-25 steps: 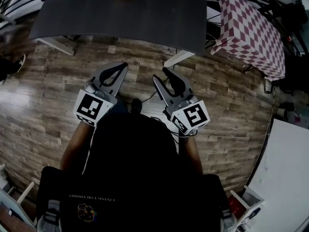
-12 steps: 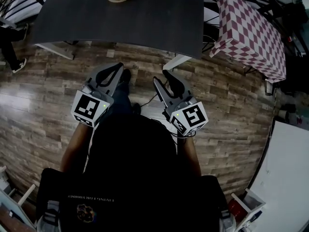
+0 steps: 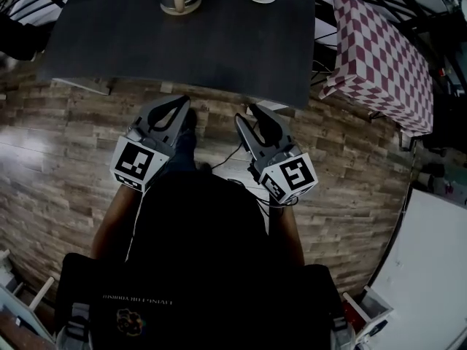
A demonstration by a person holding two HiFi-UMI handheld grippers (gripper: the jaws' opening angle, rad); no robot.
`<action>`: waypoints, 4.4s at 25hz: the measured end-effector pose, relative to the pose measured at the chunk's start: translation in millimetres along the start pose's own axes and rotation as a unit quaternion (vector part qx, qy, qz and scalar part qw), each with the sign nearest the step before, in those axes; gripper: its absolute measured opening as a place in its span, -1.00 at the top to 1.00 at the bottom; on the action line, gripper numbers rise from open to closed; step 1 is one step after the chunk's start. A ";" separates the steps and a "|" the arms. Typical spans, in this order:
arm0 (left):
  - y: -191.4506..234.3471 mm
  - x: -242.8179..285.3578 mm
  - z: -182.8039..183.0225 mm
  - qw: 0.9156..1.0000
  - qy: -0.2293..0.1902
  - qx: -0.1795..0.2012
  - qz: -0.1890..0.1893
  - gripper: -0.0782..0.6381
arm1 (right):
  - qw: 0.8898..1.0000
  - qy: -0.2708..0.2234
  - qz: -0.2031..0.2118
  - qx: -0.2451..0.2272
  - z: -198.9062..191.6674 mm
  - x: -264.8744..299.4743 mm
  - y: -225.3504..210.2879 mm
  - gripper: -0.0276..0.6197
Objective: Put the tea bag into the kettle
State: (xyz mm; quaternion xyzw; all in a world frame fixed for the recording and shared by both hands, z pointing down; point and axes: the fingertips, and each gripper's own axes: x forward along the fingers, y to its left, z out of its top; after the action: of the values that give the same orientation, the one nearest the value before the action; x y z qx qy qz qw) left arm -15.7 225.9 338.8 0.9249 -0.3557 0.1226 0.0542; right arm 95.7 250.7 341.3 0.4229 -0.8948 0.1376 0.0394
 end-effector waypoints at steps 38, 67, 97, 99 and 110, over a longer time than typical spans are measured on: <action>156.8 61.0 0.5 0.999 0.028 -0.033 -0.005 0.77 | 0.999 0.041 0.008 0.011 36.4 160.1 -50.6 0.48; 250.6 93.5 -2.4 0.999 0.028 -0.030 0.014 0.77 | 0.999 0.032 -0.004 -0.007 72.4 239.7 -90.9 0.48; 338.1 199.4 42.5 0.993 0.070 0.018 0.088 0.48 | 0.999 0.026 -0.001 0.024 80.7 251.5 -184.8 0.48; 344.9 207.8 43.7 0.993 0.075 0.025 0.093 0.43 | 0.999 0.028 -0.002 0.027 78.7 251.6 -187.4 0.48; 374.4 239.1 32.1 0.987 0.107 0.035 0.115 0.38 | 0.999 0.033 0.001 0.030 75.4 262.3 -200.2 0.48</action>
State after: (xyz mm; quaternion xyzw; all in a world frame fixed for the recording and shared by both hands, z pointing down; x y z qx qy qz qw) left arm -89.6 -211.7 376.2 0.8610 -0.4472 0.2383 0.0448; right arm 85.3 -87.0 360.7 0.4179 -0.8892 0.1778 0.0560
